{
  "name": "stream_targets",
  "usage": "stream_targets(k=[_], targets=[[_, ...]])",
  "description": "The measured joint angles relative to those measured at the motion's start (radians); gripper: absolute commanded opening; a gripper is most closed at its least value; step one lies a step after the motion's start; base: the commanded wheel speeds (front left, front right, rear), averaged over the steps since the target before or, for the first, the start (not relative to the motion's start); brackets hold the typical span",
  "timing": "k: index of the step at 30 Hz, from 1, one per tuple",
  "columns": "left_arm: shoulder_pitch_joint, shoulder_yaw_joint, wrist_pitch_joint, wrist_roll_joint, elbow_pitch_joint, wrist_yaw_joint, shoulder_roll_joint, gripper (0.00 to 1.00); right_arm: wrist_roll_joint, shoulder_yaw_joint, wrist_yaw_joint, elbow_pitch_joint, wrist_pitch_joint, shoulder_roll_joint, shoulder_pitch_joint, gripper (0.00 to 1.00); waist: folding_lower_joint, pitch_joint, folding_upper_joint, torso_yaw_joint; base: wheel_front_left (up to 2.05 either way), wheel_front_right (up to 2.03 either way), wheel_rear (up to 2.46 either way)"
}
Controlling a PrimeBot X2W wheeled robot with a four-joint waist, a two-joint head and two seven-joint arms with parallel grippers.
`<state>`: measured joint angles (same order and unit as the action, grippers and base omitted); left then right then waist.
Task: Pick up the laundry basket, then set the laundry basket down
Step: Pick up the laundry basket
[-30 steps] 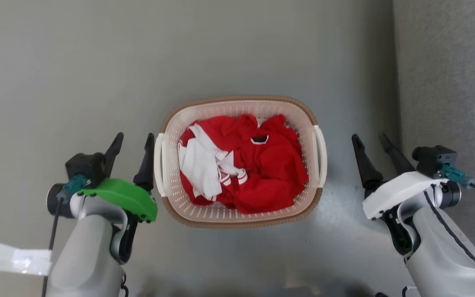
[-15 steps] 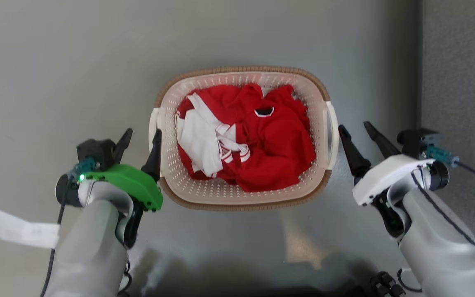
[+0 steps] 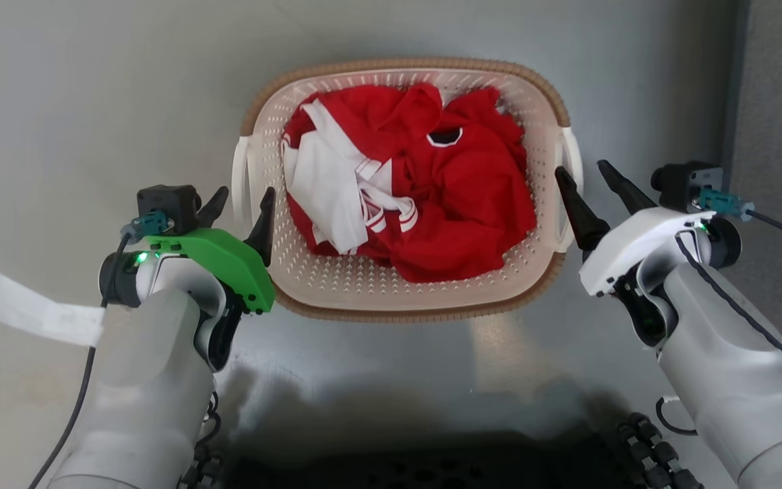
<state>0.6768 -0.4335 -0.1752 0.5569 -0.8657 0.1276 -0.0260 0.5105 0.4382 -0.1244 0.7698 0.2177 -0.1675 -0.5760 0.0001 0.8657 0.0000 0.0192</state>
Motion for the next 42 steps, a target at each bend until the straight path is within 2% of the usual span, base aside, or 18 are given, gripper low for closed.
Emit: stream_targets(k=[15,19,20,21,22,23,24,25,42], targets=[[0.056,-0.083,0.029,0.105,-0.072,0.000,0.002,1.00,0.089,0.069,0.000,0.079,-0.022,0.008,-0.076,1.00,0.0000,0.055,0.0000,0.021,0.00,0.00,0.00],[0.067,-0.096,0.030,0.119,-0.090,0.000,0.002,0.79,0.107,0.083,0.000,0.091,-0.021,0.008,-0.092,1.00,0.0000,0.060,0.0000,0.025,0.00,0.00,0.00],[0.068,-0.100,0.030,0.121,-0.093,0.000,0.002,0.69,0.114,0.083,0.000,0.093,-0.021,0.008,-0.093,1.00,0.0000,0.061,0.0000,0.026,0.00,0.00,0.00],[0.071,-0.104,0.031,0.126,-0.096,0.000,0.002,0.55,0.118,0.085,0.000,0.096,-0.021,0.007,-0.094,1.00,0.0000,0.062,0.0000,0.026,0.00,0.00,0.00],[0.073,-0.109,0.035,0.129,-0.097,0.000,0.002,0.47,0.124,0.088,0.000,0.100,-0.021,0.007,-0.095,0.85,0.0000,0.063,0.0000,0.027,0.00,0.00,0.00],[0.074,-0.114,0.035,0.135,-0.098,0.000,0.002,0.38,0.127,0.091,0.000,0.104,-0.021,0.007,-0.096,0.54,0.0000,0.064,0.0000,0.027,0.00,0.00,0.00],[0.077,-0.120,0.036,0.142,-0.098,0.002,0.003,0.18,0.134,0.095,0.000,0.108,-0.021,0.007,-0.098,0.35,0.0000,0.064,0.0000,0.028,0.00,0.00,0.00],[0.085,-0.128,0.038,0.162,-0.100,0.004,0.008,0.00,0.145,0.104,0.000,0.113,-0.021,0.007,-0.103,0.00,0.0000,0.066,0.0000,0.029,0.00,0.00,0.00],[0.092,-0.197,0.038,0.225,-0.158,0.004,0.010,0.00,0.216,0.187,0.003,0.160,-0.016,0.012,-0.124,0.00,-0.0001,-0.001,0.0000,0.024,0.00,0.00,0.00]])
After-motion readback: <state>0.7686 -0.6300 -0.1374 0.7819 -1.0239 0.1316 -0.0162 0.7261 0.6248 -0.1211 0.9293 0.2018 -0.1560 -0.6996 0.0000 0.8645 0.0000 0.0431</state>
